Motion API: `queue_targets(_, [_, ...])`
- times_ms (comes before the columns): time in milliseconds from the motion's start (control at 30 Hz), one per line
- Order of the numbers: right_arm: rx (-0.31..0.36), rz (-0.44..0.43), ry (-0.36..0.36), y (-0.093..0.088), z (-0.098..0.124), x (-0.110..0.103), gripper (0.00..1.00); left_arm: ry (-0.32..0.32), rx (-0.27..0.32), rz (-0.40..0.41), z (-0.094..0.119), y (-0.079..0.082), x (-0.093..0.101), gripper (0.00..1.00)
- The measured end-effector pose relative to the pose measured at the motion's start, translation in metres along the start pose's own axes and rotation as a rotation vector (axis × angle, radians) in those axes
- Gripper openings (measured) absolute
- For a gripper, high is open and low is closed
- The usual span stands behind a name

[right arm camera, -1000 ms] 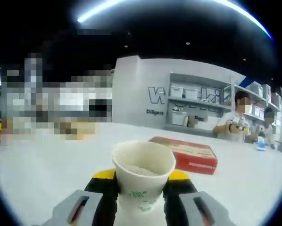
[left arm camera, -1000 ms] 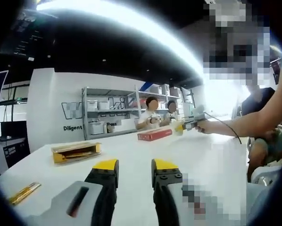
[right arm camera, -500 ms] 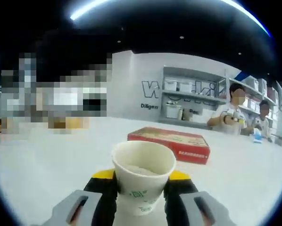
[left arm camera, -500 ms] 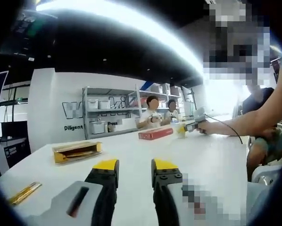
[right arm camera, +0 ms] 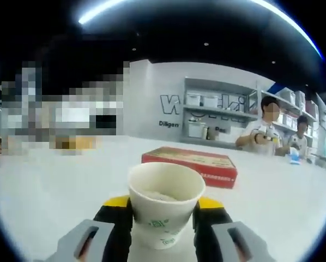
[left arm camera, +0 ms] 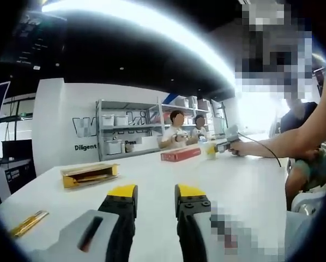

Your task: Tear open the coffee pouch, take out the coffee, and pour the coffee from the pouch into the cup

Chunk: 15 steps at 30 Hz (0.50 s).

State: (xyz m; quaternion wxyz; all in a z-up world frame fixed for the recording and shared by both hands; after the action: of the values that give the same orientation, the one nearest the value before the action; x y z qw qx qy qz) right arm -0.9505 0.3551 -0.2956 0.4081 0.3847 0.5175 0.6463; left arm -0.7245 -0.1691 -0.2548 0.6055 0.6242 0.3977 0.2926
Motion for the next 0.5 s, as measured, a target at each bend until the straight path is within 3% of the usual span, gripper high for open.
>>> queue_targets(233, [0.034,-0.048,-0.016,0.006,0.009,0.004,0.51,-0.013,-0.004,-0.008,-0.001,0.000,0.004,0.29])
queue_targets(300, [0.009,-0.095,-0.019,0.000,0.014,0.000,0.55,-0.015,-0.006,-0.010,-0.001,-0.001,0.005,0.29])
queue_targets(500, [0.053,-0.102,-0.040,0.011,0.044,-0.021,0.56,-0.021,-0.006,-0.010,-0.002,0.000,0.006,0.29])
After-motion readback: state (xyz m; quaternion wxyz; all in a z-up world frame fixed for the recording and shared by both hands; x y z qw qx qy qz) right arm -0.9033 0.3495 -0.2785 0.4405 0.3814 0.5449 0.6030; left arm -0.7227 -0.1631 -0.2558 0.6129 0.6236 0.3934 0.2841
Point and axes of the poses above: the point that each gripper's makers call its tool centre point, and the gripper's own axes: z roughly backward along the fingers, x roughly to its right, y roughly out of its top, the point moved 2 cm from there along z, roughly backward along the fingers, and after that the axes turned 5 degrees about y, right-handed, at the moved point
